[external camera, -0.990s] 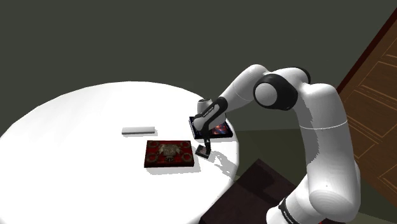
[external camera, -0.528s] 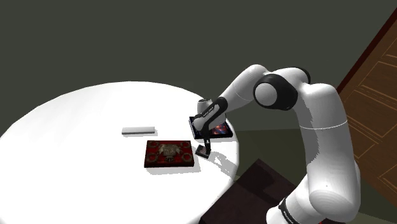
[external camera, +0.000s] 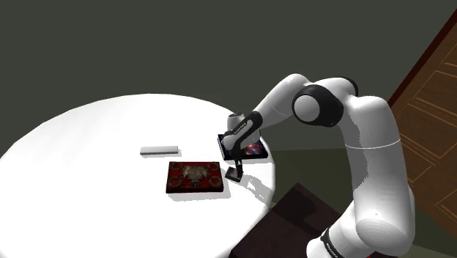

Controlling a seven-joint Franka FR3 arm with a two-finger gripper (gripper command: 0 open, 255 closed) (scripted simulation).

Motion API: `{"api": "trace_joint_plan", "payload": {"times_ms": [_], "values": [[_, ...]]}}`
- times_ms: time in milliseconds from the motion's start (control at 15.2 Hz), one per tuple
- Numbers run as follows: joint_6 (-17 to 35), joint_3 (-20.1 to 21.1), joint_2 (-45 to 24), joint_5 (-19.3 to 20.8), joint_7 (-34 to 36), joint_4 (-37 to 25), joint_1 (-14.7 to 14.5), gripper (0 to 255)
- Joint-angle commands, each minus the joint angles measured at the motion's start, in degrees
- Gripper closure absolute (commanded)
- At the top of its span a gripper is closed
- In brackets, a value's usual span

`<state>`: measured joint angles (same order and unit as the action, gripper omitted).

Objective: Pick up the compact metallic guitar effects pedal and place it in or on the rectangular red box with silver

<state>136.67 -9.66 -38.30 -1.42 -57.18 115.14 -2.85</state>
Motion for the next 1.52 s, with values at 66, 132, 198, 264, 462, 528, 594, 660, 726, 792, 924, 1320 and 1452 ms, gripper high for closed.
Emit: {"api": "trace_joint_plan", "payload": {"times_ms": [66, 132, 198, 264, 462, 528, 594, 660, 726, 792, 924, 1320, 1452], "values": [[-1.2, -0.2, 1.8, 0.2, 0.1, 0.6, -0.2, 255], [-1.7, -0.3, 2.5, 0.3, 0.1, 0.8, -0.3, 255], [-2.2, -0.4, 3.2, 0.4, 0.1, 1.0, -0.4, 255], [-2.7, -0.5, 3.9, 0.5, 0.1, 1.2, -0.5, 255], [-4.2, -0.8, 5.9, 0.8, 0.2, 1.7, -0.7, 255], [-4.7, -0.9, 6.6, 0.9, 0.2, 1.8, -0.7, 255], [-5.3, -0.9, 7.3, 1.1, 0.3, 2.0, -0.8, 255], [-5.8, -1.0, 7.9, 1.2, 0.3, 2.1, -0.9, 255], [-6.4, -1.1, 8.6, 1.3, 0.3, 2.2, -0.9, 255], [-6.9, -1.2, 9.2, 1.4, 0.3, 2.3, -1.0, 255], [-8.1, -1.3, 10.5, 1.6, 0.4, 2.4, -1.1, 255], [-11.6, -1.8, 14.2, 2.2, 0.6, 2.5, -1.5, 255], [-12.2, -1.8, 14.8, 2.4, 0.6, 2.5, -1.5, 255]]}}
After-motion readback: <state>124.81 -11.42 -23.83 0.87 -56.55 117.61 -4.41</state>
